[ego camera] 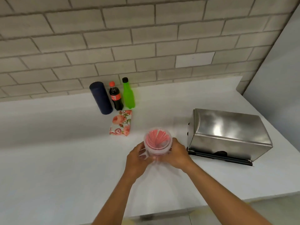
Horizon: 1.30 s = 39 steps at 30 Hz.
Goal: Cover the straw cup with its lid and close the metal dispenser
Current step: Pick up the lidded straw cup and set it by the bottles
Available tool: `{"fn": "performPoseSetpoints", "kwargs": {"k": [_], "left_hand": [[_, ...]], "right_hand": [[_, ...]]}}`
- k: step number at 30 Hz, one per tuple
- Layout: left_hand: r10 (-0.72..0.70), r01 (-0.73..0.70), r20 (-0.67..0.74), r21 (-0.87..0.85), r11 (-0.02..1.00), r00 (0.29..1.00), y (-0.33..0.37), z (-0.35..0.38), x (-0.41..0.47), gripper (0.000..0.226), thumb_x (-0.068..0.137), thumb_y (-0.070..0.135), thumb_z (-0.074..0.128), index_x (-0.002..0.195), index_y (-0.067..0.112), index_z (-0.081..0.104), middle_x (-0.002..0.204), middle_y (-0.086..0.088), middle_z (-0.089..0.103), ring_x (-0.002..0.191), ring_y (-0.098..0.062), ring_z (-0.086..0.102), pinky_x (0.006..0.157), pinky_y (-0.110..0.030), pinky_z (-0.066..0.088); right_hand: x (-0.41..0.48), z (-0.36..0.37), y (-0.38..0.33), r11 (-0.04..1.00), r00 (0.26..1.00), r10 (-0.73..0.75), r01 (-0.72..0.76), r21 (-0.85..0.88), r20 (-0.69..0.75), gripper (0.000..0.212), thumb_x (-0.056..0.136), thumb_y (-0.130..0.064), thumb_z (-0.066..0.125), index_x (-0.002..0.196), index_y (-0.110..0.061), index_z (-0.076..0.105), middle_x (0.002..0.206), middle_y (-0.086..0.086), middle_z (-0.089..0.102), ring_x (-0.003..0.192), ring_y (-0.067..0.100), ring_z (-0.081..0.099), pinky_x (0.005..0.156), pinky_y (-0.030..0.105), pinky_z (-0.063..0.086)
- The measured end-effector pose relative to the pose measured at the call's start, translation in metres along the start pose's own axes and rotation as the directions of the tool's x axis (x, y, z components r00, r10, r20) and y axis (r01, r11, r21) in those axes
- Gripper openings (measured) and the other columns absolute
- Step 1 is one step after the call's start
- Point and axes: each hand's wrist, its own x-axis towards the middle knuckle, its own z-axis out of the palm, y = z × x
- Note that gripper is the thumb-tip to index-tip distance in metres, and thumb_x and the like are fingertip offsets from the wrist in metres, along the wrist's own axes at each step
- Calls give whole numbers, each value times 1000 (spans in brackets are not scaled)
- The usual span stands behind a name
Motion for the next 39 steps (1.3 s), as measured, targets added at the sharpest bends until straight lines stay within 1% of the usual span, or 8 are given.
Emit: {"fn": "performPoseSetpoints", "kwargs": {"k": [3,7,14,19,24,28,32,39], "left_hand": [[34,-34,26,-12,999,999,-9,-1,12,64,73,24,92,130,26,66,116,13,74,104,-8,71,83,-16,57],[44,-42,55,-36,998,998,-12,-5,29,63,74,18,91,131,25,66,116,11,75,104,-8,72,91,-30,60],[106,-104,59,-36,994,993,-1,-9,72,57,78,20,88,130,29,67,115,14,75,105,2,69,82,-11,54],[143,-142,22,-48,989,990,2,-6,109,53,82,15,85,131,24,67,115,14,76,106,-1,70,90,-19,56],[131,-133,-39,-52,990,991,12,-2,150,48,87,0,77,129,19,64,114,6,72,103,0,66,78,-5,50],[119,-118,-36,20,993,992,11,-1,190,49,89,8,75,133,28,65,122,6,73,108,-2,69,87,-16,54],[101,-102,-56,-13,995,993,19,2,212,48,91,18,72,133,39,63,121,16,73,108,3,67,90,-25,55],[139,-146,-87,-75,986,986,26,10,251,53,90,-3,68,137,21,63,126,2,72,110,-10,69,81,-16,53]], "right_hand": [[9,6,4,998,999,37,-36,50,-27,91,48,-49,99,122,-25,51,108,-14,63,94,5,61,65,10,43],[23,10,3,995,998,44,-39,87,-53,90,48,-47,99,122,-27,52,110,-16,64,96,4,62,71,15,47],[70,12,0,993,996,35,-25,119,-80,89,50,-42,100,126,-30,55,113,-16,66,101,3,64,84,22,55],[109,10,-2,990,996,23,-11,140,-82,81,59,-28,99,127,-26,53,113,-13,64,100,6,64,81,17,54],[159,12,-2,995,993,44,-33,97,-113,59,69,-16,91,120,-15,60,111,-3,69,99,15,67,73,14,55],[196,9,-10,999,990,33,-34,-4,-139,41,77,-21,81,113,-15,64,108,4,70,90,15,66,82,29,59],[229,5,-17,998,988,69,-70,1,-138,64,65,-28,87,123,-30,59,110,-10,71,94,9,69,70,15,56],[278,4,-11,998,983,37,-44,-38,-179,64,68,-29,81,128,-31,59,116,-11,72,105,15,70,89,36,60]]}}
